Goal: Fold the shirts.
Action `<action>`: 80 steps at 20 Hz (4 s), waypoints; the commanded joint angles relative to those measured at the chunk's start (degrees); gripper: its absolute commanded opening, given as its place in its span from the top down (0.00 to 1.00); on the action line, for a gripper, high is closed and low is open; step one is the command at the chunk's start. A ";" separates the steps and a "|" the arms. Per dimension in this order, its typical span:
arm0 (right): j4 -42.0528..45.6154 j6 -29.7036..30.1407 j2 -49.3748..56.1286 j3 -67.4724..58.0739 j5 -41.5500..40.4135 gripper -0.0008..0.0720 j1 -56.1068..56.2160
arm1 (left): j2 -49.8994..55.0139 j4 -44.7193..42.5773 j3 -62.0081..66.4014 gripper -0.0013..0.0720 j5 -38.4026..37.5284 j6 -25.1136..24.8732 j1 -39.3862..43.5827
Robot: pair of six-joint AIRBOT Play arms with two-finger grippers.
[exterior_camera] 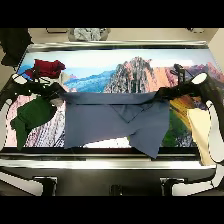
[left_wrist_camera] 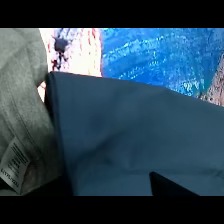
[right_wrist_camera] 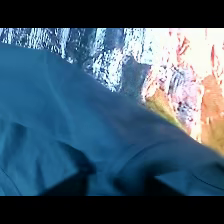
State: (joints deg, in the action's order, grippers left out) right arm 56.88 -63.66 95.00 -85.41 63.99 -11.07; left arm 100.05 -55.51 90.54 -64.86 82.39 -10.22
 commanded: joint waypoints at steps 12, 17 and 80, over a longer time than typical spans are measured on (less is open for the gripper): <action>16.83 8.44 -18.14 15.10 28.20 0.22 -11.89 | -26.60 -5.92 -42.60 0.16 -12.61 -8.02 -11.30; 17.05 8.63 -19.37 19.85 27.02 0.23 -11.89 | -27.21 2.45 -54.47 0.17 -7.58 -13.03 -9.88; 18.60 9.84 -27.30 -10.82 32.46 0.93 -10.32 | -41.70 -13.11 -13.66 0.95 -3.96 -5.42 -1.90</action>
State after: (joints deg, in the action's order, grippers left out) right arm 76.07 -53.74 57.32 -102.69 91.00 -22.48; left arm 51.57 -67.77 89.08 -70.52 80.62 -12.84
